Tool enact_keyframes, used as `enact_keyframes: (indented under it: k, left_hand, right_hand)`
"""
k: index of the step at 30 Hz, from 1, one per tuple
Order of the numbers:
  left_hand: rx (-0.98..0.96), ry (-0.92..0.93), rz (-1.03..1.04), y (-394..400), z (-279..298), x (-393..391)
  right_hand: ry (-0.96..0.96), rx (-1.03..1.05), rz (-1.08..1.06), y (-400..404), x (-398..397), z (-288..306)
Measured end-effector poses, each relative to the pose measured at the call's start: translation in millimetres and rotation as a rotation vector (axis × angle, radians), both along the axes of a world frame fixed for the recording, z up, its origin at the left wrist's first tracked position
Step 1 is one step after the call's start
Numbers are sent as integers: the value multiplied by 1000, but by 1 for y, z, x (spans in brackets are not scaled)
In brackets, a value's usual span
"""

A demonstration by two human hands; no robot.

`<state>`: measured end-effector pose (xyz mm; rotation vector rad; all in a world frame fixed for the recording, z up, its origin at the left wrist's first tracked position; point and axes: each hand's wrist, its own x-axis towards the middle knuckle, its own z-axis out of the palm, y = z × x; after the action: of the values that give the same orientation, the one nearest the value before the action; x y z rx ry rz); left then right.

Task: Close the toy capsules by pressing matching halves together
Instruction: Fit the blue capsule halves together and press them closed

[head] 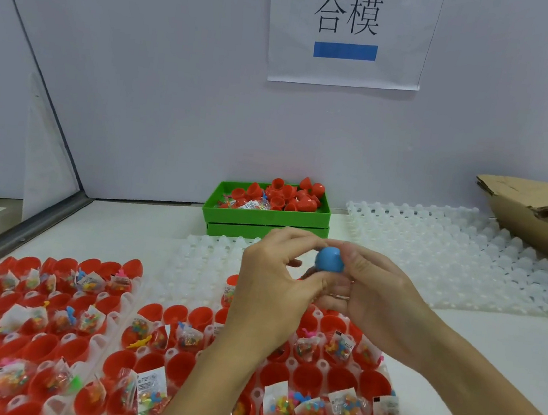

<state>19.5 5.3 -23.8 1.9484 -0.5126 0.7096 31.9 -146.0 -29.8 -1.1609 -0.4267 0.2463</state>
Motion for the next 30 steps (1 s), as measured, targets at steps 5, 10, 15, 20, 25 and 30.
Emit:
enact_keyframes:
  k: [5,10,15,20,25,30]
  left_hand:
    - [88,-77,155,4,-2,3]
    - [-122,159,-65,5,0,3]
    - [-475,456,-211,9,4,6]
    - [-482,469,-270,9,1,8]
    - [-568,541,-392,9,0,7]
    - [-602,502,-215,10,-1,9]
  right_hand:
    - [-51,-178,-178,-1,-1,1]
    - [-312,-315,-438,-1,-1,0]
    - [-584,-419,-520,0,-2,0]
    - [-676,-502,-552,3,-3,-2]
    - [-687,-511,-583,0,-2,0]
    - [-672,-576,-564,1,-2,-2]
